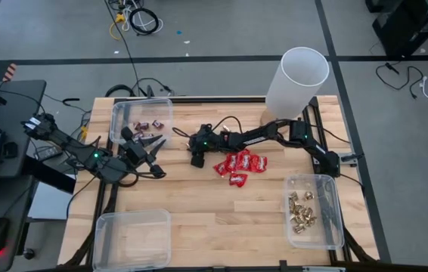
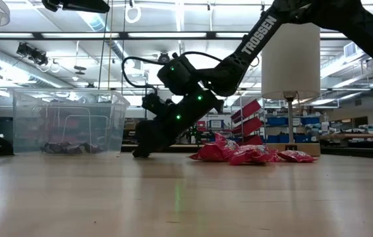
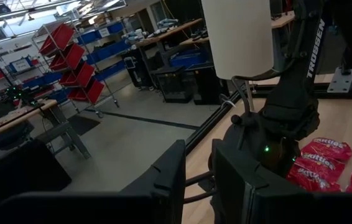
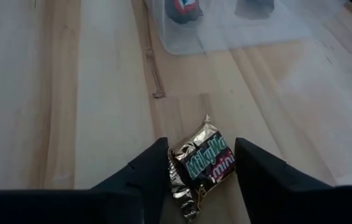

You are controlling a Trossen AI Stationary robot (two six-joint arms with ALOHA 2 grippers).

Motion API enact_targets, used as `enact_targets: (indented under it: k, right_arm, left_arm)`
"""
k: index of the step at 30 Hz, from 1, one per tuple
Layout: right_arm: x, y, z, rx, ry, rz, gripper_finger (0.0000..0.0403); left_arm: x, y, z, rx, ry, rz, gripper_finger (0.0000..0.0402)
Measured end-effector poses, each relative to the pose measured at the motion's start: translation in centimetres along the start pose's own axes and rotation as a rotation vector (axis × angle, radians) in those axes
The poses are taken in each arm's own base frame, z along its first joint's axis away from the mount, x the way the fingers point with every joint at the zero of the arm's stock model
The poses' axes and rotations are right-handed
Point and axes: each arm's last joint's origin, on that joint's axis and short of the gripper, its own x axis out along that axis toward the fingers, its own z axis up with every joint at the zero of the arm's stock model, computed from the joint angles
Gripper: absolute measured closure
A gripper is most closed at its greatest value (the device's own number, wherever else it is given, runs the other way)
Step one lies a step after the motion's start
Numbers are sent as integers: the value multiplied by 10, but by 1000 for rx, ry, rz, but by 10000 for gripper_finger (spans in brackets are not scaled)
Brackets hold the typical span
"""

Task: Sort candy
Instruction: Put the gold chocolate into the bottom right transparent bin

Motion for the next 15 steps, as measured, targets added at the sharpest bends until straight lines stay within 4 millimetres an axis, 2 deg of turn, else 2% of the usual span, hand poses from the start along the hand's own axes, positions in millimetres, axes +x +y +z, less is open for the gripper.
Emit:
enact_targets:
  k: [5, 15]
  right_arm:
    - [0, 0, 0, -1, -2, 1, 247]
    - [0, 0, 0, 1, -13, 1, 251]
  left_arm:
    - [0, 0, 0, 0, 0, 0, 319]
    - [0, 0, 0, 0, 0, 0, 319]
